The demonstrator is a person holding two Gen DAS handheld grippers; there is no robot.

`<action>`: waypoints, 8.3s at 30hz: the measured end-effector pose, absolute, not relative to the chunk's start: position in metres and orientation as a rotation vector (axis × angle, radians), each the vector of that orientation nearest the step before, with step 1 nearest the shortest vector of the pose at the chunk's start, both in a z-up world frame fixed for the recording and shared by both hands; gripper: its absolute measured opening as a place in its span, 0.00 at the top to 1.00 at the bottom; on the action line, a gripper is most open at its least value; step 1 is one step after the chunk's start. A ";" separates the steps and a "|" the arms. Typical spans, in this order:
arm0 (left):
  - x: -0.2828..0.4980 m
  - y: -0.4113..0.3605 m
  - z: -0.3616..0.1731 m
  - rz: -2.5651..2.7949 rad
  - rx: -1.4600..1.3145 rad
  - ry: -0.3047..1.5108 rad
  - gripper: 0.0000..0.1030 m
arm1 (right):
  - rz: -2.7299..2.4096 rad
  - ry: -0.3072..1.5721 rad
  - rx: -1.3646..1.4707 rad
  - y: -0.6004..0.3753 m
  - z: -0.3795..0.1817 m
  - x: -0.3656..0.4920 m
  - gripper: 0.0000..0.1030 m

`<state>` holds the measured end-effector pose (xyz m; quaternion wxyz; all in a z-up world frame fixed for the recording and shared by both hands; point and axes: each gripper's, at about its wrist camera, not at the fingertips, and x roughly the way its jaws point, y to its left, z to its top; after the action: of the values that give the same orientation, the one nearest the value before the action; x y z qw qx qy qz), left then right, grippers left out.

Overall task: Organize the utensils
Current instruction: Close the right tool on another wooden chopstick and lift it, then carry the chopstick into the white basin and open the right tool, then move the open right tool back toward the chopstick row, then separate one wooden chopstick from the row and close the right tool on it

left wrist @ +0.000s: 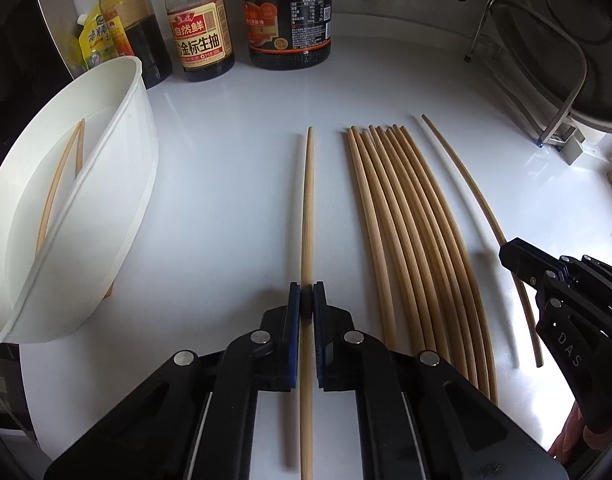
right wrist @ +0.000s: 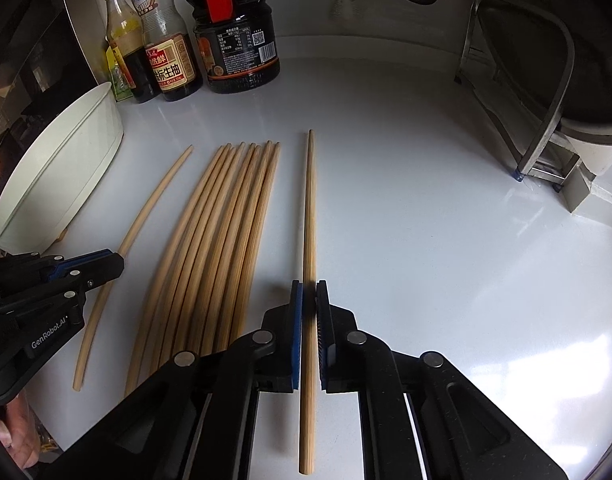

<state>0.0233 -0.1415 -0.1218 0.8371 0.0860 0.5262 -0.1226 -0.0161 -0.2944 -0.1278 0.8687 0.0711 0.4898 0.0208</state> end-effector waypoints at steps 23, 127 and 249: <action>0.077 0.016 0.012 -0.158 0.079 0.964 0.93 | 0.260 0.896 0.180 -0.160 0.002 0.049 0.94; 0.035 0.031 -0.018 -0.059 0.059 1.020 0.07 | 0.004 0.972 0.148 -0.175 -0.020 0.002 0.45; 0.018 -0.143 -0.139 -0.226 0.209 1.097 0.18 | -0.023 1.009 0.082 -0.296 -0.131 -0.019 0.52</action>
<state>0.0178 -0.1435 -0.1392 0.8421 0.0990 0.5193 -0.1069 -0.0188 -0.2959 -0.1315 0.8746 0.0392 0.4832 -0.0110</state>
